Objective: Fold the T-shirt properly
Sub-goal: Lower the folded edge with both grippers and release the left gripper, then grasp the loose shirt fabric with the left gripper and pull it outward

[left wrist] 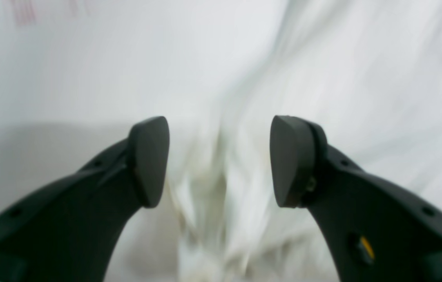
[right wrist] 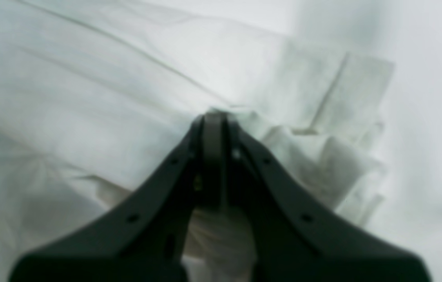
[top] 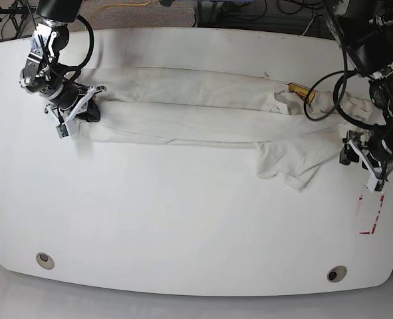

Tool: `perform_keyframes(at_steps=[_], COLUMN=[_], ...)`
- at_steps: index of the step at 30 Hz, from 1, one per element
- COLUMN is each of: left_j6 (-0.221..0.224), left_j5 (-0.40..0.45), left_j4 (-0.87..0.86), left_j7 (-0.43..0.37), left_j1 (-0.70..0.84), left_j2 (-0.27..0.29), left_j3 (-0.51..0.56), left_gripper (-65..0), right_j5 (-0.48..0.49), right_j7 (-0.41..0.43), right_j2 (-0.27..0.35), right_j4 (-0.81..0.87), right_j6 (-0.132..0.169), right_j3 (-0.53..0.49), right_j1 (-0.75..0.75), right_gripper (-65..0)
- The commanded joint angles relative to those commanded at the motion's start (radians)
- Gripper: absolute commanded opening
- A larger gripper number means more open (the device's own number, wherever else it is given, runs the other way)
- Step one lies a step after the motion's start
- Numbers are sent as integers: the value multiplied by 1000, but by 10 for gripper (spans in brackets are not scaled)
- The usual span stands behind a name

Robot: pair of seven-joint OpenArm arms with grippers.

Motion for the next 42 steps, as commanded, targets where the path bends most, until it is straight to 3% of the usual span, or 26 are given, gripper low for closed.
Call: perform_keyframes(at_steps=[14,21,31,33,36,37,39,42], left_j6=[0,0,0,0,0,0,0,0], left_j5=[2,2,0,0,0,0,0,0], left_j4=[-362,-459,-516,-516,-516,-516,-516,-514], left_j7=[-195,-270,-301,-301,-305,-307,-307,-307], left_j1=[-117,-129,-141,-141,-141,-141,-141,-143], left_j2=[29,34,34,34,34,34,34,34], left_j3=[210,269,315,322,322,322,322,322], left_gripper=[-268,-268,-272,-315,-439,-543,-649,-650], right_j5=[0,0,0,0,0,0,0,0], right_j7=[0,0,0,0,0,0,0,0], right_j2=[-3,-5,-5,-5,-5,-5,-5,-5], right_j4=[12,43,49,49,49,48,48,48], right_j6=[0,0,0,0,0,0,0,0], right_j3=[0,0,0,0,0,0,0,0], right_j1=[-3,-8,-8,-8,-8,-8,-8,-8], right_gripper=[-623,-623,-623,-623,-623,-623,-623,-623])
